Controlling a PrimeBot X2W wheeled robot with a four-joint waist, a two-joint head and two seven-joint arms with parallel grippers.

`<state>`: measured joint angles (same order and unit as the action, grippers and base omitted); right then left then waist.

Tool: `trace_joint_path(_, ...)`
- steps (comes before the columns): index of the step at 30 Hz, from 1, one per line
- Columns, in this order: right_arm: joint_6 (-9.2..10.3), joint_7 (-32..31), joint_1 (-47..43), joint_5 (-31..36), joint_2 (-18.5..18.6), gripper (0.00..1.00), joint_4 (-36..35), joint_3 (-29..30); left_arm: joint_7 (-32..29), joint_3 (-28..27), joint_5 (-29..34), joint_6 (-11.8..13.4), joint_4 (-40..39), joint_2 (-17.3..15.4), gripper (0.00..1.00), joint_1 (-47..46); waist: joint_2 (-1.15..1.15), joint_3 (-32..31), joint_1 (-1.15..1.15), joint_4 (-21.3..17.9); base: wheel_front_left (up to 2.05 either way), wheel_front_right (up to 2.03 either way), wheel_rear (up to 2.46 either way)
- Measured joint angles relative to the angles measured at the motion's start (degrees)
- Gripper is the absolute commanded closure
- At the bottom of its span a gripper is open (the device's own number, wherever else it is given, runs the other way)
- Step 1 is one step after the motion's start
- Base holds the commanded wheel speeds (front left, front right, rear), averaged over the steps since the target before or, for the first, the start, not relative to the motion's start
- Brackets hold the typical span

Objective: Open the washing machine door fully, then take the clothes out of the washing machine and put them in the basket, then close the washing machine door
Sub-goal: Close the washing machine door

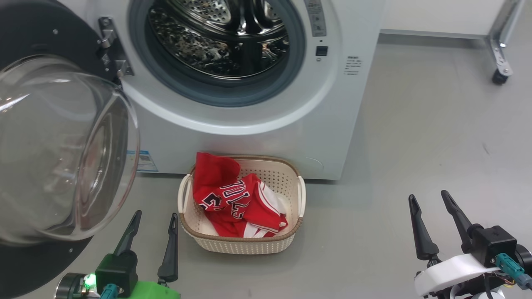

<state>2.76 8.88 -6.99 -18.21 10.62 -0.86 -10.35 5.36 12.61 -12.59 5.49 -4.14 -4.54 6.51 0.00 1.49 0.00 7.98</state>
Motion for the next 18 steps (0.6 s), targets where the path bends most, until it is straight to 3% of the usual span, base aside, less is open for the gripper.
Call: trace_joint_path(18, -0.03, 0.00, -0.66, -0.30, 0.21, 0.00, -0.92, -0.54, 0.02, -0.07, -0.01, 0.01, -0.11, 0.08, 0.00, 0.01, 0.00, 0.33, 0.00, 12.00, 0.00, 0.00, 0.00)
